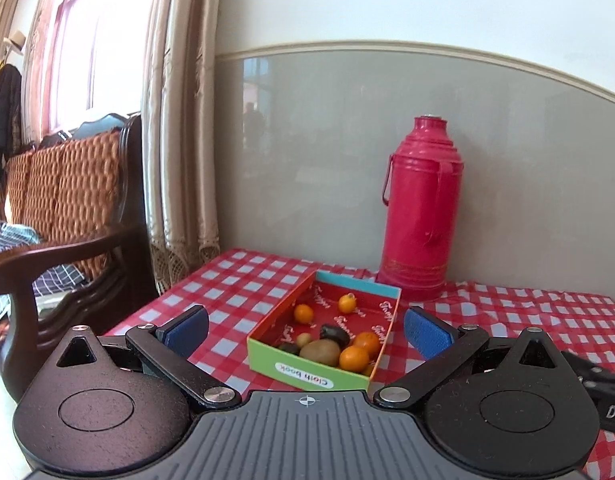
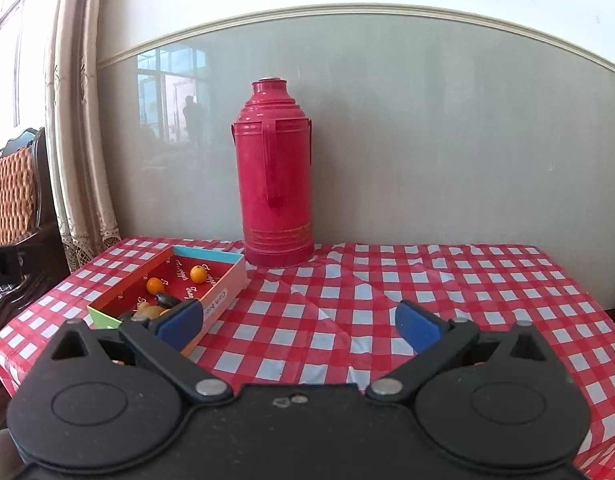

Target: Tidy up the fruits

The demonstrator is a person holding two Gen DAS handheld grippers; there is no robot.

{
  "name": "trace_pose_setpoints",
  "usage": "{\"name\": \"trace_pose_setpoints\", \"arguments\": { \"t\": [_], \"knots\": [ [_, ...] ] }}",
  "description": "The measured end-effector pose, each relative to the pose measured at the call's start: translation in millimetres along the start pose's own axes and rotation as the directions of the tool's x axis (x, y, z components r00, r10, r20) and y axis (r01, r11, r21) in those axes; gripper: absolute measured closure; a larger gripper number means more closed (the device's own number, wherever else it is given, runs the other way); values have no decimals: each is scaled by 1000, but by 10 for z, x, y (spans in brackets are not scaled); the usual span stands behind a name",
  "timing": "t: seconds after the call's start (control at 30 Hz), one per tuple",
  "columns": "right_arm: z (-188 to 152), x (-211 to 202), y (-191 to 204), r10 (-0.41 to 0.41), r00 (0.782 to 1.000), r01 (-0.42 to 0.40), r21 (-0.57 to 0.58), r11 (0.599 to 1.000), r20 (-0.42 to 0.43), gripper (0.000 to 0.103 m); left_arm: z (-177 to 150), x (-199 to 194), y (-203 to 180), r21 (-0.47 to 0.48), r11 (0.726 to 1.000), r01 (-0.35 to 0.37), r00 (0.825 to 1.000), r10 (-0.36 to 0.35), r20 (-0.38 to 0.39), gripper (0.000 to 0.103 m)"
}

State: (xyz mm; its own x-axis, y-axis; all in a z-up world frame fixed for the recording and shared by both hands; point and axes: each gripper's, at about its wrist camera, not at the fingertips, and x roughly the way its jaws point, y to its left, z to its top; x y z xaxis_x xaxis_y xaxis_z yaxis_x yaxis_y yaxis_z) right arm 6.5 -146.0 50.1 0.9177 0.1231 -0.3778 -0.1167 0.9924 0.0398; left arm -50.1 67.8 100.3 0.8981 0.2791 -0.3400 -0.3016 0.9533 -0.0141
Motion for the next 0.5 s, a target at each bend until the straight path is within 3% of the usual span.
{"name": "trace_pose_setpoints", "arguments": {
  "t": [0.2, 0.5],
  "knots": [
    [-11, -23, -45, 12, 1000, -12, 26, 1000, -2, 6, 46, -36, -32, 1, 1000, 10, 1000, -10, 8, 0],
    [-51, -2, -12, 12, 1000, -11, 25, 1000, -12, 6, -49, 69, -51, 17, 1000, 25, 999, -24, -41, 0]
  ]
}}
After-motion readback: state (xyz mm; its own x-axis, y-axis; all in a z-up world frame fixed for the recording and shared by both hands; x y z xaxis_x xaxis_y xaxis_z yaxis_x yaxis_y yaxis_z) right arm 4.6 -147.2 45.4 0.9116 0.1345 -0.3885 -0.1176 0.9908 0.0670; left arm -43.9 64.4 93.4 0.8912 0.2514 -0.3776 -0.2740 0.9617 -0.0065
